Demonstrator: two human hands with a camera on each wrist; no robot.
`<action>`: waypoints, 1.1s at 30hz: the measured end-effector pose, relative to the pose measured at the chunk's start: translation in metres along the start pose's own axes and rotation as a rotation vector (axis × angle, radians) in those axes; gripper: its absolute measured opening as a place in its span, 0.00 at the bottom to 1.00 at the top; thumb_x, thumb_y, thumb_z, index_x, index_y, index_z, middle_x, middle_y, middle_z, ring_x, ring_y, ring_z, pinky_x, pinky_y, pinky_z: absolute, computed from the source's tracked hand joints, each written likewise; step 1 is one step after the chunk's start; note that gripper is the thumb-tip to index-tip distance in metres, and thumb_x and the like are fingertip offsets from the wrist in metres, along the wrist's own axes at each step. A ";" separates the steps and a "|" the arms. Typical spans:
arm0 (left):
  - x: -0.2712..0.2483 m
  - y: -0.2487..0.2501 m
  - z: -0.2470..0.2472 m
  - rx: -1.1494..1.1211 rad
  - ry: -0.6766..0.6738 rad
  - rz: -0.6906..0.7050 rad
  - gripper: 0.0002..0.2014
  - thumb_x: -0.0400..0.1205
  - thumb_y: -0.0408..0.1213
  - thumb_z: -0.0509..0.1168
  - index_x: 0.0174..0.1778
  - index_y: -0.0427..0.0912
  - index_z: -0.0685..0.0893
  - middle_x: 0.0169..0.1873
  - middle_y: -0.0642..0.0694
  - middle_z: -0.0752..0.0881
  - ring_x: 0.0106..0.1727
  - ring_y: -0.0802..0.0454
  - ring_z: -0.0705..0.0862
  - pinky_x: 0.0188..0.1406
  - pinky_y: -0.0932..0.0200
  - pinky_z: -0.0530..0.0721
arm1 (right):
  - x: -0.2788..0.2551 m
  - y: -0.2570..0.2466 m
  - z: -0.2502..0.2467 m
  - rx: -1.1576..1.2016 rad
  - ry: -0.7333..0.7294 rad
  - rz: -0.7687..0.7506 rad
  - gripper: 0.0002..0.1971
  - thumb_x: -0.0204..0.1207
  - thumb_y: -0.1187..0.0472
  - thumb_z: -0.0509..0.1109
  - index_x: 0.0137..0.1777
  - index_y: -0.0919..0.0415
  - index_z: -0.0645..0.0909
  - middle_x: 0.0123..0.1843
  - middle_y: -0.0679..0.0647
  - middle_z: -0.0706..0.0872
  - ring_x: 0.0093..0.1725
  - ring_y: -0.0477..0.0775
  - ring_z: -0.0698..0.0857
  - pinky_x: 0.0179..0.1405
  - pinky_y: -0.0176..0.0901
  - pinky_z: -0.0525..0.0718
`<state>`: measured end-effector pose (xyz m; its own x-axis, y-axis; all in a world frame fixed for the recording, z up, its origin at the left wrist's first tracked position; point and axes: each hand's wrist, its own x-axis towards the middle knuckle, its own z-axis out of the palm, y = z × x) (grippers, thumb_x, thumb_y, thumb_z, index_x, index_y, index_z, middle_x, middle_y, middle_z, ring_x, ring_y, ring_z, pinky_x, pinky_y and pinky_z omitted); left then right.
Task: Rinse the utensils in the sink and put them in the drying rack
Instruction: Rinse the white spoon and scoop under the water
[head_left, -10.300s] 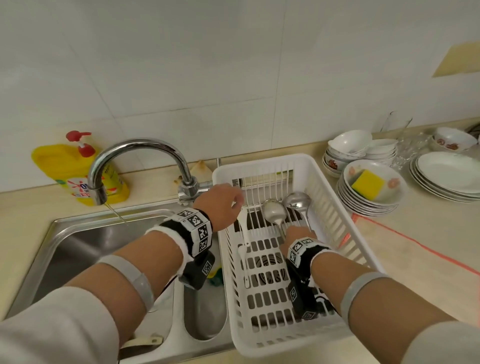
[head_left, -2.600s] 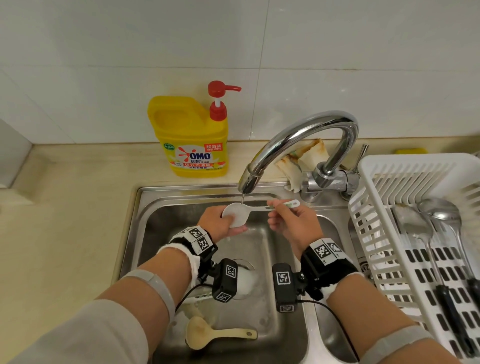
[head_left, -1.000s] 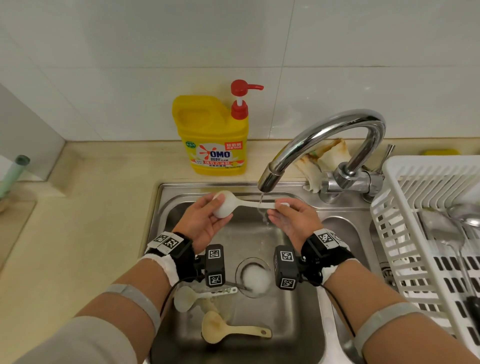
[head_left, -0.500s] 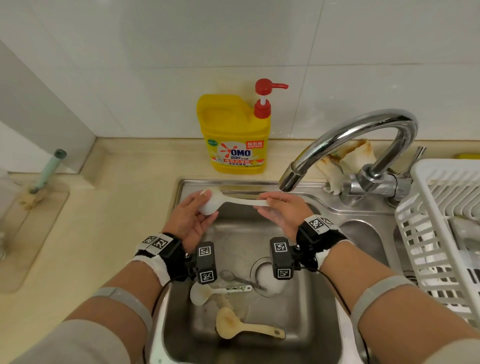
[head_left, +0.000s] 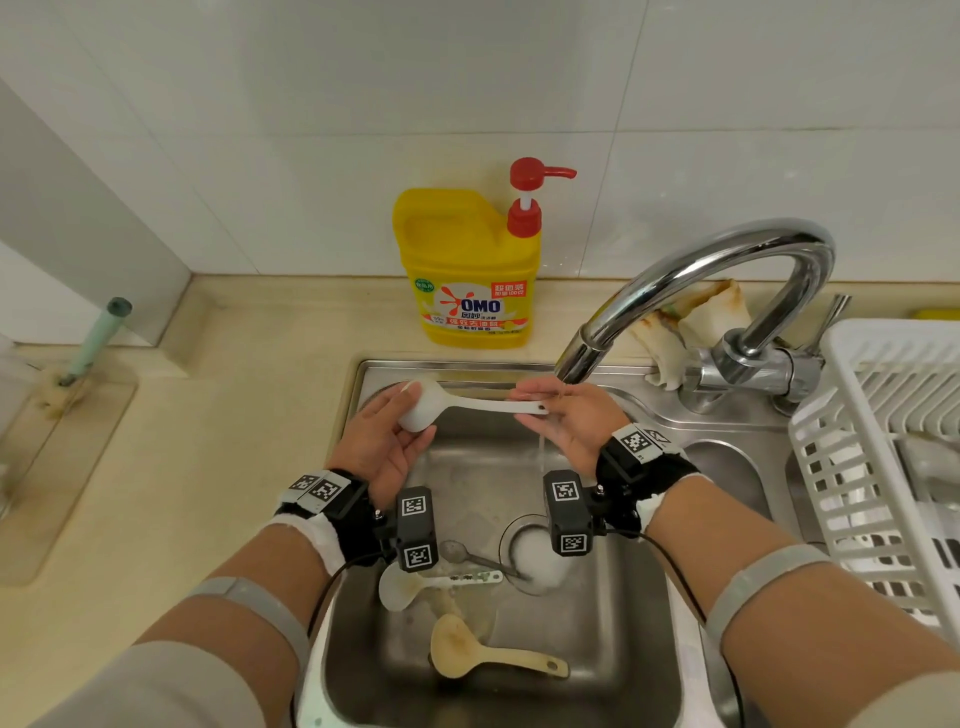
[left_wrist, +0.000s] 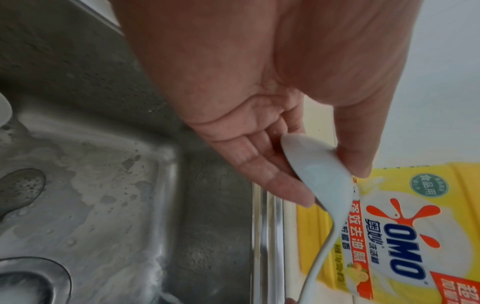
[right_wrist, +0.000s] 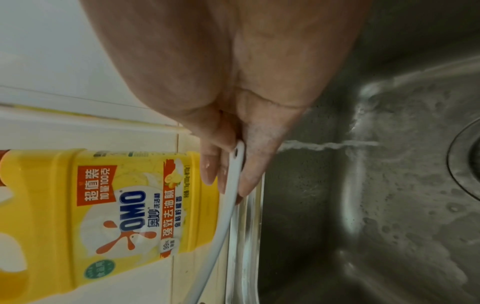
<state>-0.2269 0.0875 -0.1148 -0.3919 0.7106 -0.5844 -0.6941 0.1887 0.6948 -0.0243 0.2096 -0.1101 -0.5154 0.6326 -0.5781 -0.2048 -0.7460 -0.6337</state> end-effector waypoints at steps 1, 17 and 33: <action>0.001 -0.002 0.001 -0.004 -0.002 -0.002 0.13 0.82 0.42 0.71 0.62 0.45 0.84 0.56 0.43 0.90 0.46 0.54 0.91 0.40 0.63 0.90 | 0.001 0.000 -0.003 0.011 0.015 -0.014 0.18 0.83 0.84 0.50 0.68 0.84 0.74 0.64 0.75 0.83 0.56 0.63 0.88 0.44 0.46 0.92; 0.005 -0.010 0.008 -0.026 -0.033 -0.014 0.17 0.84 0.41 0.68 0.69 0.40 0.82 0.62 0.38 0.88 0.55 0.49 0.90 0.42 0.61 0.91 | 0.006 0.007 -0.013 -0.101 0.093 -0.131 0.06 0.79 0.78 0.69 0.54 0.76 0.83 0.54 0.68 0.89 0.55 0.59 0.90 0.48 0.40 0.90; 0.002 -0.022 0.022 -0.057 -0.139 -0.081 0.10 0.85 0.38 0.66 0.61 0.41 0.84 0.63 0.38 0.88 0.59 0.46 0.90 0.52 0.54 0.91 | 0.006 0.014 -0.011 0.395 0.188 -0.095 0.16 0.85 0.69 0.65 0.68 0.79 0.76 0.46 0.69 0.92 0.50 0.65 0.93 0.41 0.49 0.92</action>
<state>-0.1997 0.1000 -0.1220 -0.2487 0.7821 -0.5714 -0.7546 0.2134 0.6206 -0.0213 0.2052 -0.1284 -0.3263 0.7014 -0.6336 -0.5646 -0.6823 -0.4645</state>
